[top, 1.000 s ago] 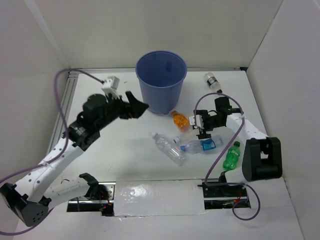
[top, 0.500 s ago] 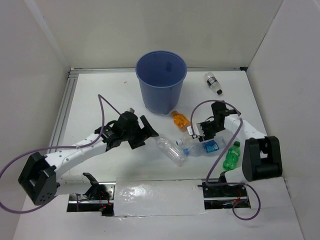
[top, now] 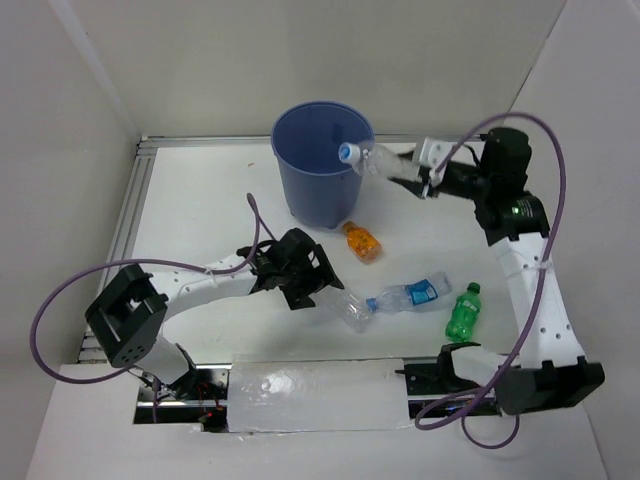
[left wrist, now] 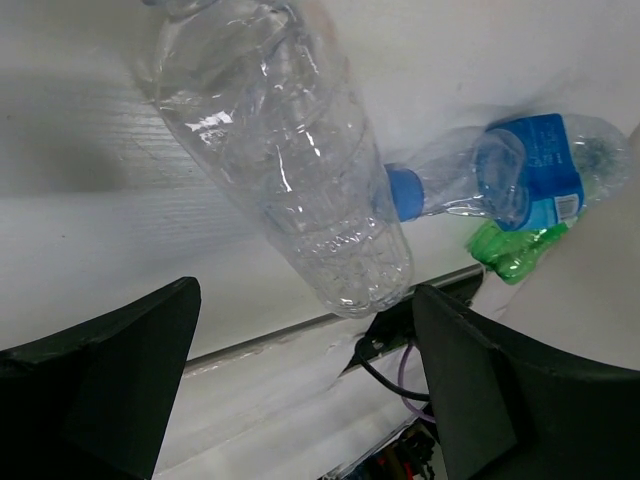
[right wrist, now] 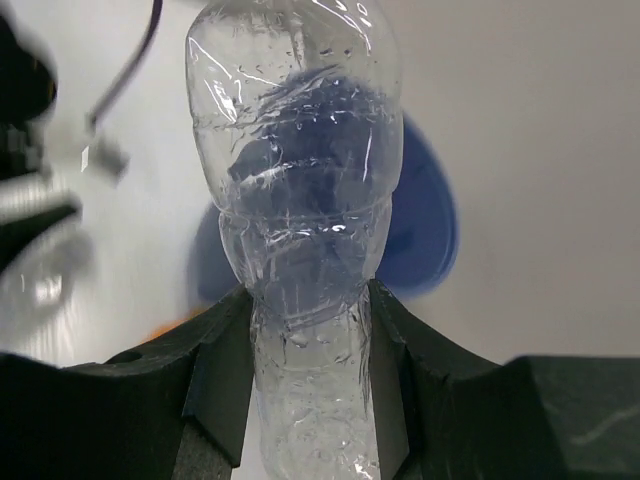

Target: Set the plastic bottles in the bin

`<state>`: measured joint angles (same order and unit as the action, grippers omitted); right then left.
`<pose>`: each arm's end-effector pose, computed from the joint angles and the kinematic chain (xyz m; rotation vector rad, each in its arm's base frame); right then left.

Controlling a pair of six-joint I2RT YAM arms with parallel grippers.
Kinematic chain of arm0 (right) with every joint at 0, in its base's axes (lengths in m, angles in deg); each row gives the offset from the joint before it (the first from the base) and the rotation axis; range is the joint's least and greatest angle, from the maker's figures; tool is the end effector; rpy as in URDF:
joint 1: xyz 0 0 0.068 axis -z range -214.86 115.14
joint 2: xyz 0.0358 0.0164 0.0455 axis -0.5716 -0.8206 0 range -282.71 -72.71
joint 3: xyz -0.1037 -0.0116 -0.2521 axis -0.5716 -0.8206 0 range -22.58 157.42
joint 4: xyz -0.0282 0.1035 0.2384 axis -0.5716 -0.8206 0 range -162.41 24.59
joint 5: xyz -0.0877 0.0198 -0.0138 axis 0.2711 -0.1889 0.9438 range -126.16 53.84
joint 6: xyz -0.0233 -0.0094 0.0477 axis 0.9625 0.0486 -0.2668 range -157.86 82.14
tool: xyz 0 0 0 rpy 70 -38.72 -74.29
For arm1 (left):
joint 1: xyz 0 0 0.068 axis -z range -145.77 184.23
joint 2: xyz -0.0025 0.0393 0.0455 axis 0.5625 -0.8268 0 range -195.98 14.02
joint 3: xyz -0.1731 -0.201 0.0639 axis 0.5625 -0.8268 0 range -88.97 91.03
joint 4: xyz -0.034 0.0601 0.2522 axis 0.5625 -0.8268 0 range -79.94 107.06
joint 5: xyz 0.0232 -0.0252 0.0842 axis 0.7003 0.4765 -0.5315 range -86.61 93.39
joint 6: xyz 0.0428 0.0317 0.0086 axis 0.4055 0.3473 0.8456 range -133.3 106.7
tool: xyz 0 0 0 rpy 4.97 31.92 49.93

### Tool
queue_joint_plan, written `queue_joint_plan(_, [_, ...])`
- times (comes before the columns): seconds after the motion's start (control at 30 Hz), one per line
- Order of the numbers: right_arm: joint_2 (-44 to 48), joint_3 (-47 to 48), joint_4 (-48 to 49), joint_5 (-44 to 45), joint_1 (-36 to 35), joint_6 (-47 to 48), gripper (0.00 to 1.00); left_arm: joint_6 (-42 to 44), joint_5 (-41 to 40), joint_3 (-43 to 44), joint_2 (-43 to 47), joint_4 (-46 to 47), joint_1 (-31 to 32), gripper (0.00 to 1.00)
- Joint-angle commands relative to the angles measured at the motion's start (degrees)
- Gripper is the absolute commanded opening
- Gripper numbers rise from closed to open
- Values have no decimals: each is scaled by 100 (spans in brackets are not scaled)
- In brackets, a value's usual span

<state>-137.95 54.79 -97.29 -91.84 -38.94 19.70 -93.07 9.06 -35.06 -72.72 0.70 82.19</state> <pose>0.2223 0.0454 0.4316 -1.3793 1.1087 0.2574 0.2083 -0.2362 0.2118 -0.7044 2.6571 -0.9777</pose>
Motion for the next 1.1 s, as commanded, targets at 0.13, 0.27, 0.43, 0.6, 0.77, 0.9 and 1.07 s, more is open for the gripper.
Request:
queue_joint_plan(0.13, [-2202, 2334, 2757, -31, -961, -3997, 40, 93, -49, 331, -378, -34, 108, 100])
queue_joint_plan(0.27, [-3494, 3152, 2767, 268, -1350, -4323, 56, 198, -216, 462, -528, 89, 161, 100])
queue_joint_plan(0.43, [-4015, 3594, 2493, 461, -1403, -4569, 100, 321, -427, 621, -985, 36, 161, 95])
queue_joint_plan(0.6, [-3595, 3540, 2258, 532, -1096, -4693, 100, 505, -365, 559, -1283, 239, 213, 60])
queue_joint_plan(0.77, [-2953, 2910, 2010, 400, -324, -4745, 100, 734, -260, 445, -1390, 370, 213, 30])
queue_joint_plan(0.9, [-2338, 2083, 1554, 111, 378, -4553, 100, 1050, -260, 392, -1320, 318, 265, 0])
queue_joint_plan(1.07, [-1458, 782, 1308, -486, 1259, -4184, 97, 1533, -523, 339, -661, 99, 502, 0])
